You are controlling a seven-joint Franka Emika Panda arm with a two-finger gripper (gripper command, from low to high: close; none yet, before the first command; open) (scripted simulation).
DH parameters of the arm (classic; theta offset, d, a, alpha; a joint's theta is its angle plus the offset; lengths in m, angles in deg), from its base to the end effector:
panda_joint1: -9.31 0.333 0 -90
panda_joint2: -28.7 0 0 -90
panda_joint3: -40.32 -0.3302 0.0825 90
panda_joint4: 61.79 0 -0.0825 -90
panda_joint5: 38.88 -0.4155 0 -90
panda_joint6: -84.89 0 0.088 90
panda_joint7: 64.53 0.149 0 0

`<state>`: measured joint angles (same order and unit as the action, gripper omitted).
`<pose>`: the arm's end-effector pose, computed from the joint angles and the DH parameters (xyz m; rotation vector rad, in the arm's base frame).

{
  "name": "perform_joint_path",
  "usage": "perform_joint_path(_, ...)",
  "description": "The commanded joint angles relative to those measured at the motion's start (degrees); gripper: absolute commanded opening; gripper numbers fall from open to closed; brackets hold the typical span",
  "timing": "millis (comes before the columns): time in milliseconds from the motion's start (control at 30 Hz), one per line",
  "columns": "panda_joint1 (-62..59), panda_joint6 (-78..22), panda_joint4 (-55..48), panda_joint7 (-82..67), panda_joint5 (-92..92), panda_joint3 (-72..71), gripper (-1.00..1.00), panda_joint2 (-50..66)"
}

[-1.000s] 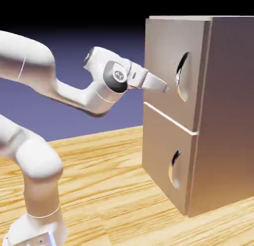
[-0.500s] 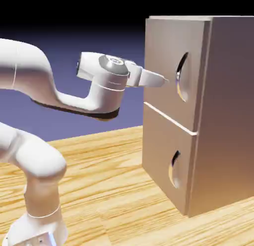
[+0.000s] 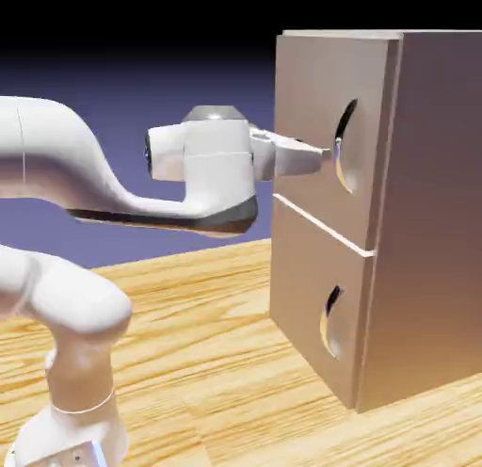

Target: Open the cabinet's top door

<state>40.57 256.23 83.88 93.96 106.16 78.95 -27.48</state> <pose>0.3879 -0.0461 0.5607 -1.8027 0.6871 -1.7130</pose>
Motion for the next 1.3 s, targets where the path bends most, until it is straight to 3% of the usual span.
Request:
perform_joint_path(0, 0.5, 0.0, -0.3, 2.0, 2.5, 0.7, 0.0, -0.4)
perform_joint_path(267, 11.2, -3.9, -6.9, 7.5, 9.9, 7.4, 0.0, 4.8)
perform_joint_path(300, 11.2, -3.9, -6.9, 7.5, 9.9, 7.4, -1.0, 4.8)
perform_joint_path(800, -17.9, -7.5, 6.7, 7.2, -8.4, -18.2, -1.0, 0.6)
perform_joint_path(1133, -36.2, -5.2, 14.4, -0.4, -29.7, -35.5, -1.0, -8.6)
perform_joint_path(1267, -44.5, 0.2, 13.8, 4.5, -29.6, -41.1, -1.0, -9.6)
